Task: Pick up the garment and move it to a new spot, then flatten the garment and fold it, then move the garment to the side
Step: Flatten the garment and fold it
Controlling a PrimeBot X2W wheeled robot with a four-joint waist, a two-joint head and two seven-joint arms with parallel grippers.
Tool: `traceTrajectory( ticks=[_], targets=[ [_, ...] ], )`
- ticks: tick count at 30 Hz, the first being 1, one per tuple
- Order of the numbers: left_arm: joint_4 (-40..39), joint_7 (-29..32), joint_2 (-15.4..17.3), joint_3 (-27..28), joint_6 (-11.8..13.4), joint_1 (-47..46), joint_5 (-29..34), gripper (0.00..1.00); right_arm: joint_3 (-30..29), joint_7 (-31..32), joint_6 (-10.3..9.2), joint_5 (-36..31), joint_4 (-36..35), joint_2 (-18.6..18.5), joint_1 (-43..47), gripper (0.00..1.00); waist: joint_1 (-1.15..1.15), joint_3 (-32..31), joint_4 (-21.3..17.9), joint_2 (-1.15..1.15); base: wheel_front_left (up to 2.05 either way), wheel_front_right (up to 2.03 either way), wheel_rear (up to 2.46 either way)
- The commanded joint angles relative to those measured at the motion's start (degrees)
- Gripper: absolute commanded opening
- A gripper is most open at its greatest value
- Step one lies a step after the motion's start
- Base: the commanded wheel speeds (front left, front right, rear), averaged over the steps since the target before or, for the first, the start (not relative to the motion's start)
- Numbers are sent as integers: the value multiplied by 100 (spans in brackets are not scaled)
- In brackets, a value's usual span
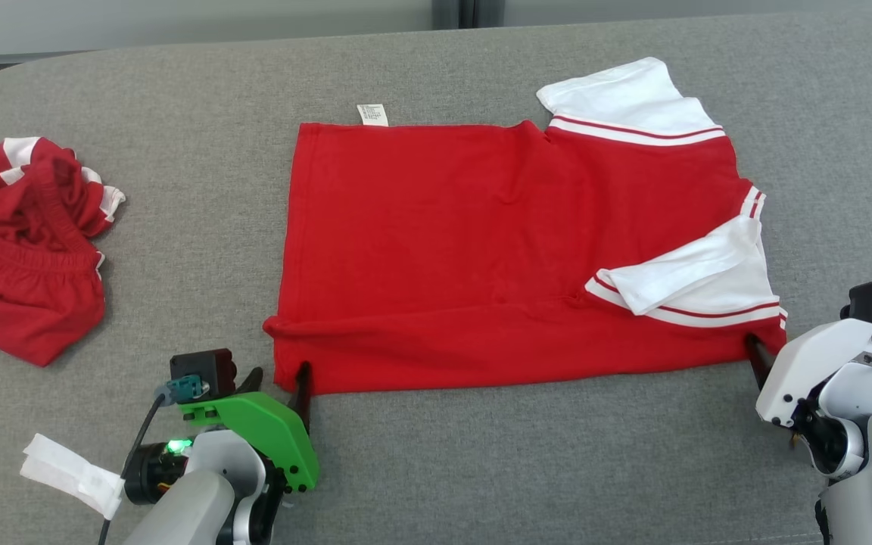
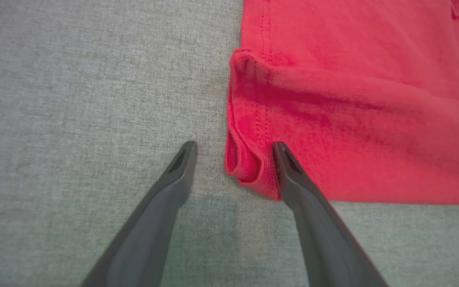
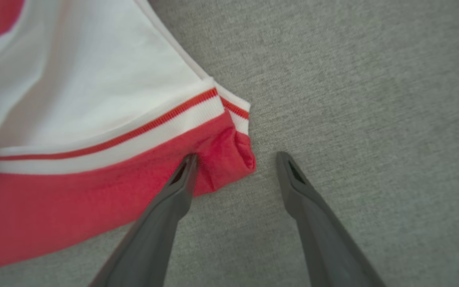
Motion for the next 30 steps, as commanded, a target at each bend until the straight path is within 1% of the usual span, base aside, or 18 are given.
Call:
traceTrajectory(
  ticks=[1, 2, 3, 5, 9, 14, 20, 22, 23, 24, 25, 27, 30],
  targets=[
    [131, 111, -53, -88, -72, 13, -80, 47, 62, 12, -7, 56, 155, 26, -43, 85, 0, 10, -3, 0, 0, 0, 0],
    [165, 119, -74, -99, -96, 20, -101, 27, 76, -7, -7, 83, 204, 29, -60, 17, 0, 12, -1, 0, 0, 0, 0],
    [190, 122, -87, -104, -121, 29, -124, 0, 83, 8, -7, 105, 259, 29, -57, 0, 0, 12, 3, 0, 0, 0, 0],
    [239, 141, -120, -117, -161, 68, -163, 0, 63, -22, -9, 115, 294, 29, -43, 0, 0, -5, 21, 0, 0, 0, 0],
    [156, 64, -104, -37, -165, 210, -259, 0, -106, -165, -11, 29, 37, 0, 95, 0, 0, -112, 83, 0, 0, 0, 0],
    [-194, 57, 102, 41, -68, 515, -322, 0, -216, -13, -10, 124, -557, 2, 462, 0, 0, -281, 100, 0, 0, 0, 0],
    [-835, 270, 331, 54, 270, 967, -388, 0, -422, 342, -11, 289, -1076, -7, 1020, 0, 0, -390, 107, 0, 0, 0, 0],
    [-1007, 272, 374, 99, 376, 1074, -401, 0, -474, 424, -12, 395, -1142, -7, 1170, 0, 0, -404, 111, 0, 0, 0, 0],
    [-1081, 248, 387, 126, 416, 1127, -417, 44, -482, 430, -12, 425, -1181, -8, 1223, 0, 0, -407, 114, 0, 0, 0, 0],
    [-1132, 209, 413, 149, 462, 1171, -401, 100, -486, 476, -12, 439, -1192, -8, 1282, 42, 0, -411, 114, 0, 0, 0, 0],
    [-1150, 247, 437, 124, 485, 1194, -386, 100, -479, 497, -12, 463, -1188, -8, 1319, 100, 0, -414, 110, 0, 0, 0, 0],
    [-1237, 277, 413, 120, 499, 1231, -428, 100, -442, 521, -10, 496, -1219, 3, 1317, 100, 0, -424, 98, 0, 0, 0, 0],
    [-1349, 371, 505, 163, 569, 1242, -468, 100, -359, 472, -8, 329, -1368, 6, 1173, 100, 0, -418, 83, 0, 0, 0, 0]
  ],
)
